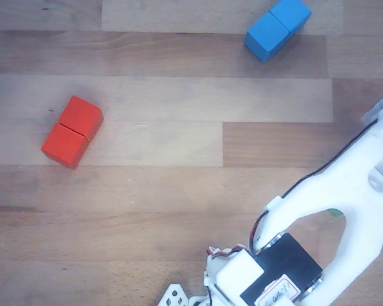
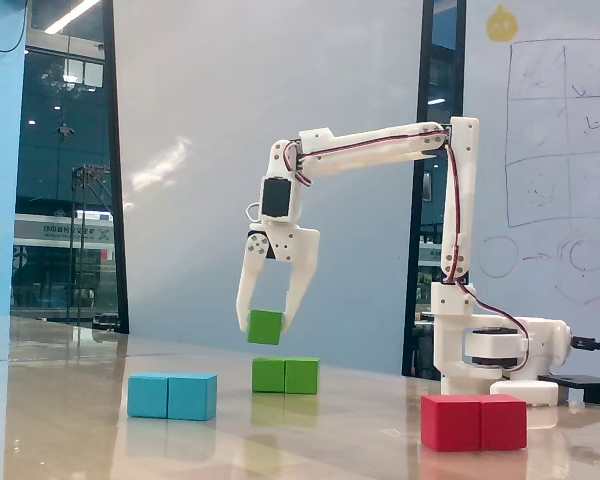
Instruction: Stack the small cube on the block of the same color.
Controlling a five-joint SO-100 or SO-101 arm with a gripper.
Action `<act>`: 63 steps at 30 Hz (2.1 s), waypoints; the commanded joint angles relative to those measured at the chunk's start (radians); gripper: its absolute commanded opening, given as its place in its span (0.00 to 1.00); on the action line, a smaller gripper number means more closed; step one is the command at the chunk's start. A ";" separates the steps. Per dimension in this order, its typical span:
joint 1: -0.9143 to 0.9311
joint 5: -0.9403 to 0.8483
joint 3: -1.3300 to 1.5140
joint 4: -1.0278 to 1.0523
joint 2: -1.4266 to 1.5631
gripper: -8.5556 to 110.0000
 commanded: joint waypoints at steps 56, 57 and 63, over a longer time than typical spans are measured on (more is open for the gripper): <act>-0.273 -0.064 0.021 0.202 -0.038 0.28; -0.293 -0.057 0.021 0.187 -0.038 0.28; -0.457 0.017 0.058 0.029 0.077 0.27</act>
